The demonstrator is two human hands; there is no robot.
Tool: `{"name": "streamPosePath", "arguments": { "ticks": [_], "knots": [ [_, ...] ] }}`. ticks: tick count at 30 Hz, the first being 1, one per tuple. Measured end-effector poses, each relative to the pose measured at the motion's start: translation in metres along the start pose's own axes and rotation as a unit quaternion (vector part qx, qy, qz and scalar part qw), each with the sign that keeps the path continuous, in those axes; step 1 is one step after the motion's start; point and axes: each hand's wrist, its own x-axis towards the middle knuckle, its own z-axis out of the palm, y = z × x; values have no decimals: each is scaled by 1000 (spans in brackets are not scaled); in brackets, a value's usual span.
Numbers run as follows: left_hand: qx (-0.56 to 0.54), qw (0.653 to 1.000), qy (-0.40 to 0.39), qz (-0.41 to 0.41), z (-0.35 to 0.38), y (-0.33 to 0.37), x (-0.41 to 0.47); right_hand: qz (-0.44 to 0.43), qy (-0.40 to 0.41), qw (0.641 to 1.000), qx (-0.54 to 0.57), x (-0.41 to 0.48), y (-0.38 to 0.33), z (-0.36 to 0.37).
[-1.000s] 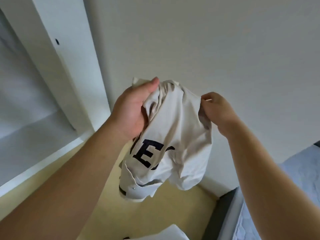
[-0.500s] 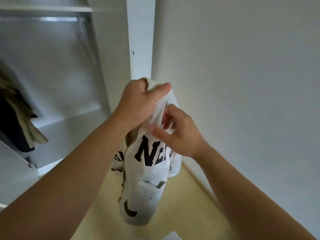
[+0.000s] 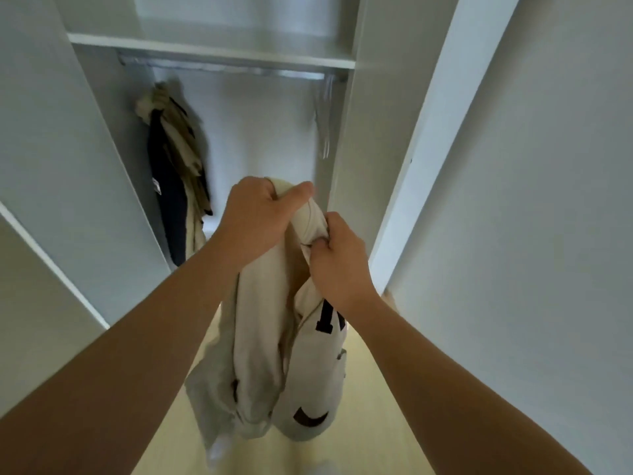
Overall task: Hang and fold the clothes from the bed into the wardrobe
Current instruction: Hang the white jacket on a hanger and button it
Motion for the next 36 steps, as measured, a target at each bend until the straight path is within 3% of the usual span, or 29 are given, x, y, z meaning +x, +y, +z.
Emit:
{"name": "streamPosePath", "arguments": {
  "ticks": [2,4,6,8,10,12,17,19,22,25,32,36],
  "knots": [
    [-13,997,50,-56,-11,-17,19,-13,-49,999,-13,28,-2,6],
    [-112,983,78,-127,-22,-37,37,-45,-74,992,-87,57,-4,13],
    [-247,954,58,-159,-32,-60,47,-70,-73,988,-120,86,-11,20],
    [-295,942,32,-155,-38,-85,52,-76,-62,991,-93,115,-18,33],
    [-238,955,60,-168,-41,-121,59,-79,-47,993,-79,141,-24,49],
    [-92,972,83,-200,-43,-165,70,-99,-33,992,-74,165,-31,68],
    [121,968,24,-220,-51,-269,105,-163,-3,984,-75,227,-52,105],
    [178,958,-49,-221,-57,-298,131,-167,23,983,-78,251,-58,116],
    [267,909,-209,-242,-63,-341,167,-136,64,985,-80,286,-57,127],
    [254,894,-235,-284,-64,-367,204,-105,120,984,-85,316,-44,128],
    [207,934,-150,-251,-41,-357,341,15,161,975,-151,376,24,122],
    [156,953,-96,-240,-26,-346,425,28,170,971,-166,412,77,126]
  ]
}}
